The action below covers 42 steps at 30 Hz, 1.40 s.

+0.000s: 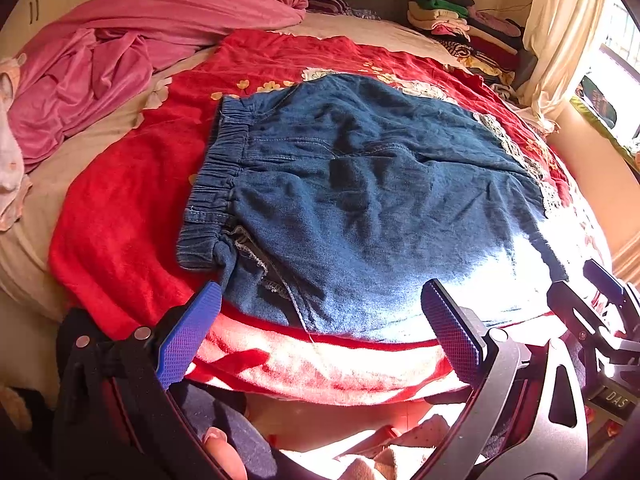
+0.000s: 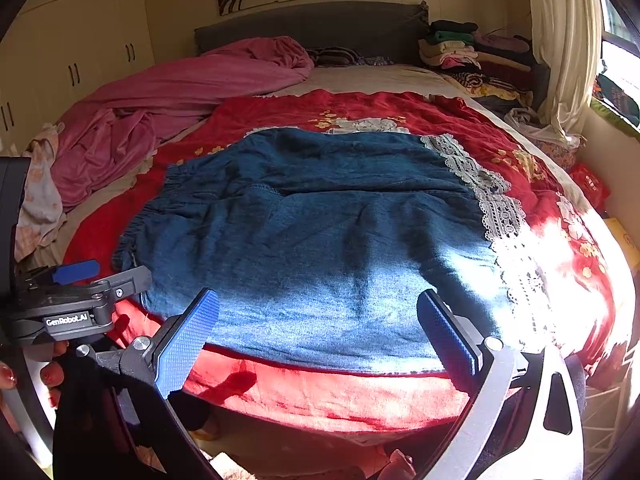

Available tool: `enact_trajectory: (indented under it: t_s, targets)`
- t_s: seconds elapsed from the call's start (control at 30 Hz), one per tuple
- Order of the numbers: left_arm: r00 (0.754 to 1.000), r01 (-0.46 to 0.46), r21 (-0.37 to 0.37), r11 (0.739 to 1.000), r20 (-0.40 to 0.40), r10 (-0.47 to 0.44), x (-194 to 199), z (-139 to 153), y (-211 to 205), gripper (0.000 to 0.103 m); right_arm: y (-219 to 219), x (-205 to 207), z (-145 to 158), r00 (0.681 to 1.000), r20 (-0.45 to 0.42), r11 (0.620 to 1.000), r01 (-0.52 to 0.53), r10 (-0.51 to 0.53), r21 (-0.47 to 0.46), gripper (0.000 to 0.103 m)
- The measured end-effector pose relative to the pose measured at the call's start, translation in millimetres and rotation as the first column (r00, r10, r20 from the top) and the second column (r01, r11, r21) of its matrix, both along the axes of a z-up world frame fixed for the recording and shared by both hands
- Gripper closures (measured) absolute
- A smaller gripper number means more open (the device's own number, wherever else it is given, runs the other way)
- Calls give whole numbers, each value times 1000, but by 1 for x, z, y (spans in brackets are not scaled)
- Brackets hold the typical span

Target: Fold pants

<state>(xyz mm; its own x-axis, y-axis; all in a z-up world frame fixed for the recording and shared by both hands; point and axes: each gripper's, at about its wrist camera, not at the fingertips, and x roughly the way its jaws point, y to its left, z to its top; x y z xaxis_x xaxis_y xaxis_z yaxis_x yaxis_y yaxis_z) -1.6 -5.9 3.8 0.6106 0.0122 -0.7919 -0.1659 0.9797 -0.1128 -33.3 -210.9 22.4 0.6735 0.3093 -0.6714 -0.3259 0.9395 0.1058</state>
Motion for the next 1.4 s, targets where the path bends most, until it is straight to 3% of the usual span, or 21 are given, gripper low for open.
enact_trajectory:
  t_s: [1.0, 1.4]
  targets:
    - [1000, 12, 12, 1000, 1, -12, 3, -2, 3, 9, 2, 6, -4, 1000, -18, 1000, 1, -1, 5, 4]
    - [1000, 25, 17, 1000, -8, -25, 24, -9, 10, 9, 5, 36, -7, 999, -38, 1000, -5, 5, -5, 4]
